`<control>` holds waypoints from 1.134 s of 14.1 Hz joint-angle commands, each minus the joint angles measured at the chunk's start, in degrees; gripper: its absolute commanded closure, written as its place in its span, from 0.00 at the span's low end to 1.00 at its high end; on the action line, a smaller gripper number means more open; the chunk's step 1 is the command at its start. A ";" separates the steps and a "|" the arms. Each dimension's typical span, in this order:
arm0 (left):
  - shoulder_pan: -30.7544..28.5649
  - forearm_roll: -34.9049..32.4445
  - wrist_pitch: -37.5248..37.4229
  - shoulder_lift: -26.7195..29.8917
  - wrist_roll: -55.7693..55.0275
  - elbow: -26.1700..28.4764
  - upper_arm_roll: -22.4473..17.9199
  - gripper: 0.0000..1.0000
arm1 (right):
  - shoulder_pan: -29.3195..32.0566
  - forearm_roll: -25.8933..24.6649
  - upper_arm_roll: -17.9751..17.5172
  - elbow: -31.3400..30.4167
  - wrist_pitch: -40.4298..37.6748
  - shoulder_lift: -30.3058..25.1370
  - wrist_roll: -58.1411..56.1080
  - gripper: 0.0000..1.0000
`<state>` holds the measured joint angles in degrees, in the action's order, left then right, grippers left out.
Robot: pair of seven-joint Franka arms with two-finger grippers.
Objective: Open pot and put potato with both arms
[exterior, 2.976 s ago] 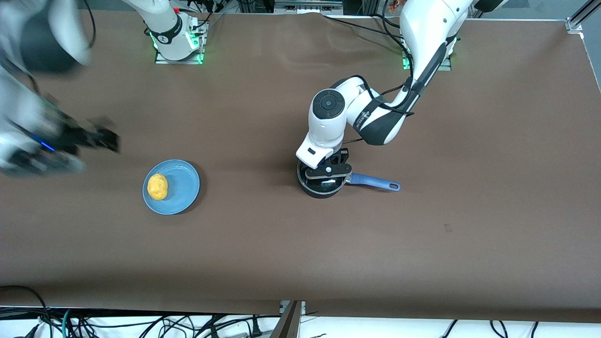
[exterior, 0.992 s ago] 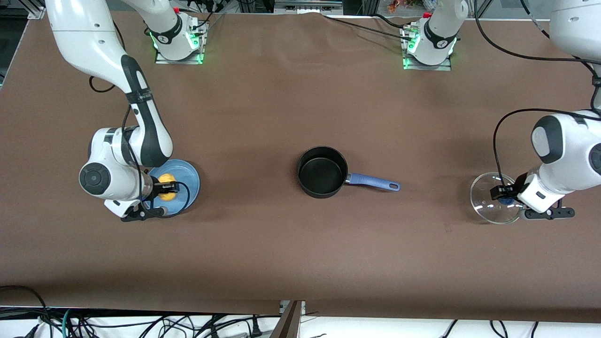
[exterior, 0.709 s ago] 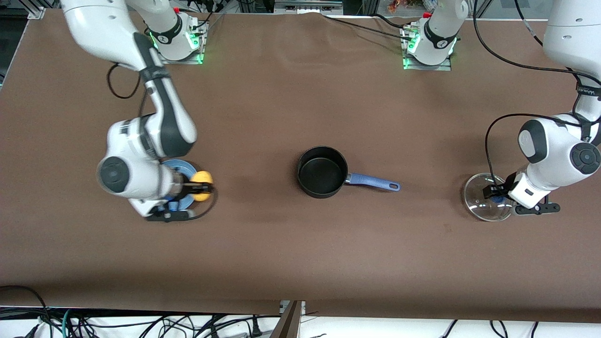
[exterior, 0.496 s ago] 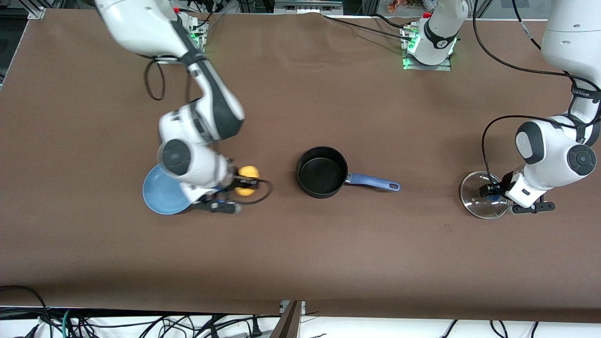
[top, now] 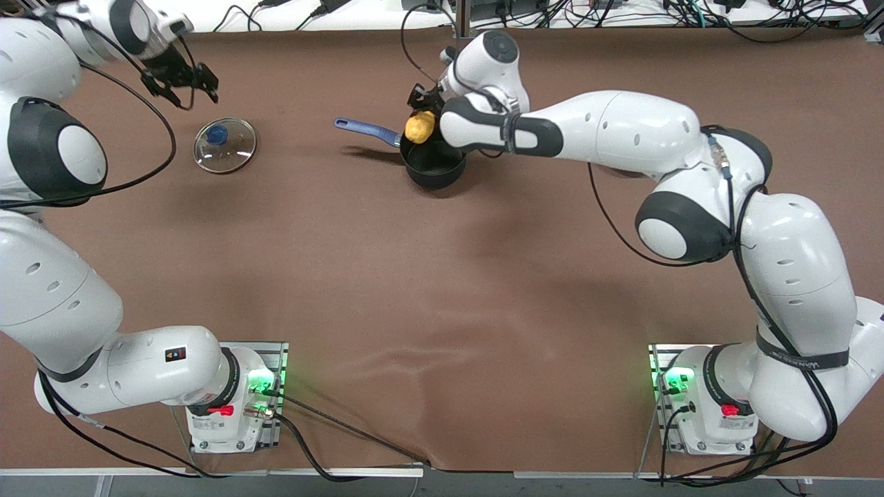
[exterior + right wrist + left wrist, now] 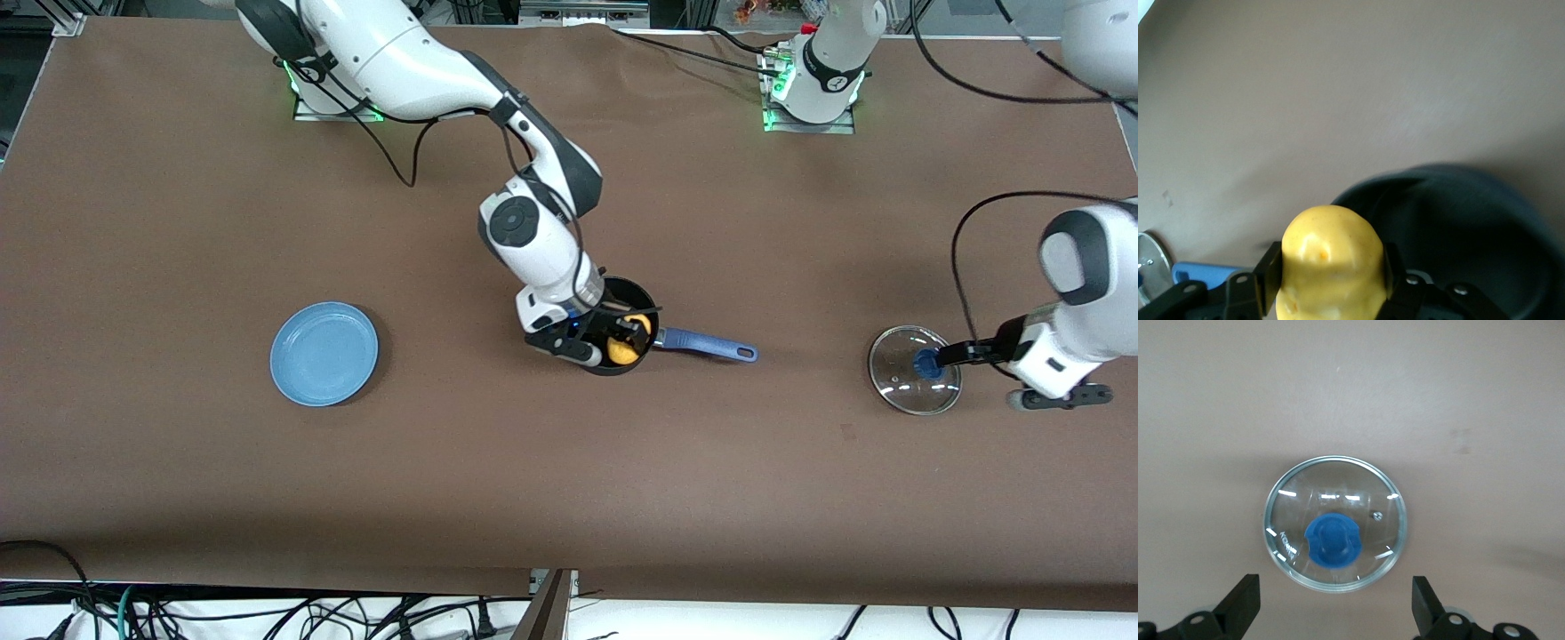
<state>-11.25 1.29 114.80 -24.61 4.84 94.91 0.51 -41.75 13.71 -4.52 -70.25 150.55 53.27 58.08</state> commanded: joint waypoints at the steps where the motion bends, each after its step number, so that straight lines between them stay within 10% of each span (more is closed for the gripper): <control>1: 0.96 0.82 -10.79 3.85 -1.84 -6.55 0.28 0.00 | 0.61 0.53 0.03 2.22 -0.87 -0.27 0.90 0.00; 7: 2.89 -1.11 -24.35 13.87 -8.71 -9.83 3.97 0.00 | 1.75 -0.70 1.78 2.13 -8.93 -4.21 -0.68 0.00; 16: 3.16 -1.82 -25.41 13.89 -8.27 -11.93 5.03 0.00 | 17.99 -1.23 8.73 -1.82 -40.91 -20.73 -37.46 0.00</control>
<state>-8.39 0.53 90.04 -10.26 -3.30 84.79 5.31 -27.58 12.62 4.46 -67.82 115.60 38.20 28.33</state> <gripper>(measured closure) 0.000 0.000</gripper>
